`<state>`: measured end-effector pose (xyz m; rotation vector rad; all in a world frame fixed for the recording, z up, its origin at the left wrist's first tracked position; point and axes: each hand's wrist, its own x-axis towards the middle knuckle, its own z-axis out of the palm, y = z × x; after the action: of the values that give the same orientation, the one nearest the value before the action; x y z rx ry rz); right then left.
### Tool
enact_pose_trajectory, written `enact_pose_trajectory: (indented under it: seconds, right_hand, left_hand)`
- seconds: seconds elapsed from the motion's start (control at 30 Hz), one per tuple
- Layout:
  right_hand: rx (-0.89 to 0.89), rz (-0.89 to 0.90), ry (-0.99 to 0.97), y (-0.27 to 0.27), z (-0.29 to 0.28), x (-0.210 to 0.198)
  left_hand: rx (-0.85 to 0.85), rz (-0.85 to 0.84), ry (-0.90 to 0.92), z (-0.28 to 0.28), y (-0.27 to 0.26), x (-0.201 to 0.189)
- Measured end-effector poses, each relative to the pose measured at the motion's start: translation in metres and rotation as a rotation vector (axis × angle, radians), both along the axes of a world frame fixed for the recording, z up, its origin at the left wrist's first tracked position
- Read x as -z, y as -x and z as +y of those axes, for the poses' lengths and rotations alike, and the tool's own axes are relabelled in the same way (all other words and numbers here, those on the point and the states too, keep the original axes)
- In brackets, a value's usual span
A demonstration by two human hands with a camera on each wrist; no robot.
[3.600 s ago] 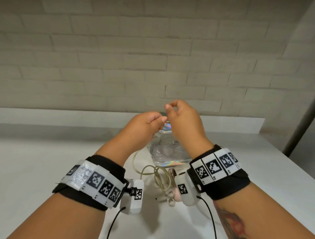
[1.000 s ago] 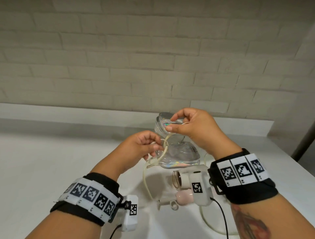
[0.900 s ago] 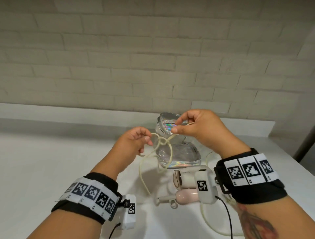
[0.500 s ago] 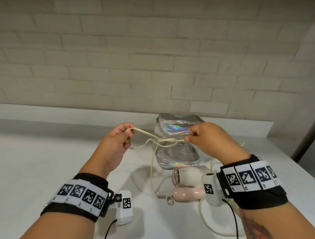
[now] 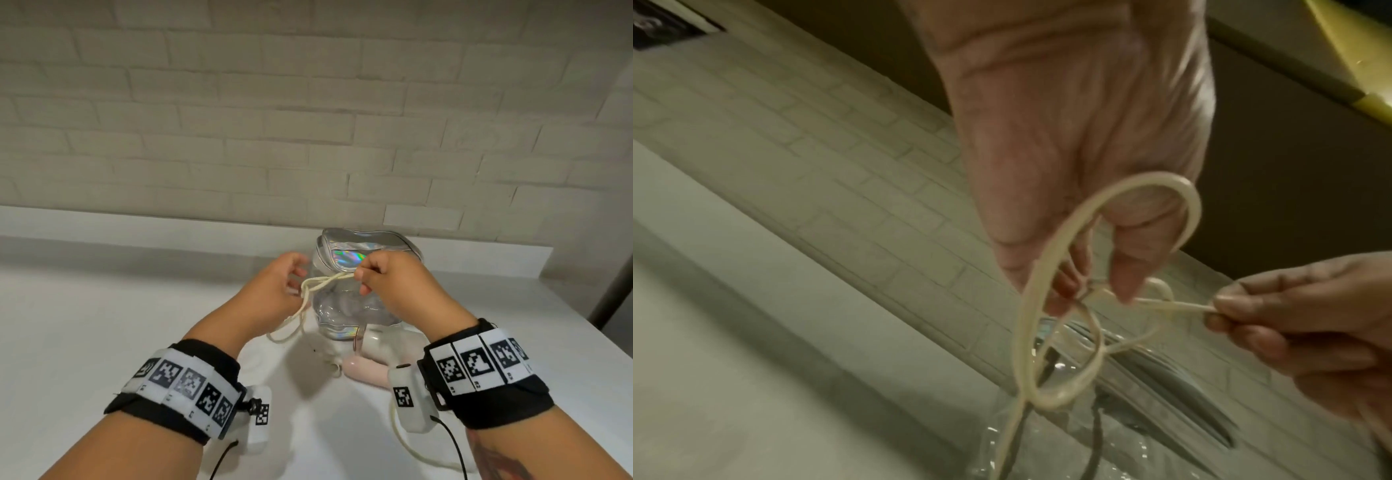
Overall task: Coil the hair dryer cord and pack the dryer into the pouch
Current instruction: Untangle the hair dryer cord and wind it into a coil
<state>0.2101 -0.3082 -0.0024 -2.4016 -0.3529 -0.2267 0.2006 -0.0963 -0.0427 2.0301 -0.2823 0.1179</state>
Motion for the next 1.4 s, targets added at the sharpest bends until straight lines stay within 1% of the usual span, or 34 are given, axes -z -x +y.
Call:
enact_pose_trajectory:
  seconds: [0.03,0.07,0.1,0.13,0.2,0.23,0.3,0.37,0.4,0.5,0.57,0.63,0.7,0.77,0.83,0.9,0.97,1.03,1.1,1.2,1.27,1.3,1.33,1.37,1.4]
  right_hand:
    - [-0.008,0.001,-0.006,0.0,0.0,0.001]
    - [-0.014,-0.003,-0.019,0.0,0.0,0.001]
    - [-0.016,-0.008,-0.039,0.0,0.0,0.001]
    - [-0.014,-0.016,-0.061,-0.001,-0.001,0.002]
    - [-0.015,-0.036,-0.106,-0.001,-0.004,0.002]
    - [-0.021,-0.045,-0.125,0.0,-0.004,0.003]
    - [-0.031,-0.052,-0.166,0.002,-0.005,0.006]
    - [-0.044,-0.04,-0.209,0.003,-0.003,0.011]
    - [-0.057,-0.031,-0.23,0.004,-0.002,0.014]
    - [-0.093,0.029,-0.307,0.007,0.006,0.024]
    - [-0.116,0.079,-0.35,0.009,0.011,0.027]
    - [-0.177,0.112,-0.34,0.012,0.015,0.028]
    - [-0.221,0.119,-0.324,0.013,0.016,0.027]
    - [-0.215,0.123,-0.314,0.013,0.014,0.026]
    - [-0.2,0.142,-0.319,0.015,0.01,0.023]
    - [-0.188,0.143,-0.239,0.016,0.004,0.02]
    - [-0.17,0.164,-0.162,0.016,-0.002,0.02]
    - [-0.141,0.173,-0.086,0.014,-0.003,0.021]
    - [-0.138,0.122,-0.008,0.011,0.0,0.022]
    - [-0.182,0.059,-0.062,0.009,0.009,0.016]
    - [-0.184,0.037,-0.15,0.008,0.011,0.01]
    - [-0.177,0.041,-0.211,0.008,0.012,0.007]
    - [-0.171,0.053,-0.284,0.008,0.013,0.003]
    - [-0.165,0.061,-0.362,0.008,0.014,0.0]
    - [-0.158,0.05,-0.424,0.008,0.015,-0.004]
  left_hand:
    - [-0.016,-0.032,-0.027,-0.003,-0.003,-0.002]
    - [-0.019,-0.029,-0.059,-0.006,-0.005,-0.004]
    - [-0.016,0.004,-0.052,-0.009,-0.006,-0.006]
    - [-0.01,0.072,0.03,-0.013,-0.007,-0.008]
    - [-0.008,0.227,0.325,-0.021,-0.009,-0.012]
    - [-0.029,0.281,0.442,-0.022,-0.01,-0.014]
    - [-0.041,0.34,0.574,-0.019,-0.009,-0.017]
    - [0.031,0.384,0.674,-0.014,-0.008,-0.02]
    - [0.08,0.393,0.684,-0.011,-0.006,-0.023]
    - [0.178,0.348,0.622,-0.013,-0.001,-0.03]
    - [0.174,0.306,0.533,-0.015,0.0,-0.032]
    - [0.189,0.278,0.457,-0.017,0.002,-0.033]
    - [0.19,0.243,0.457,-0.018,0.004,-0.034]
    - [0.166,0.186,0.537,-0.016,0.004,-0.036]
    - [0.148,0.122,0.66,-0.009,0.001,-0.037]
    - [0.111,0.057,0.785,0.0,-0.002,-0.038]
    - [0.095,-0.006,0.852,0.005,-0.002,-0.038]
    - [0.12,-0.028,0.82,0.002,0.0,-0.036]
    - [0.168,-0.003,0.758,-0.004,0.003,-0.033]
    - [0.229,0.029,0.686,-0.011,0.008,-0.035]
    - [0.175,0.022,0.647,-0.012,0.008,-0.039]
    - [0.116,0.021,0.582,-0.012,0.007,-0.039]
    - [0.053,0.027,0.465,-0.01,0.005,-0.037]
    - [0.013,0.045,0.299,-0.009,0.003,-0.034]
    - [0.008,0.072,0.09,-0.008,0.002,-0.03]
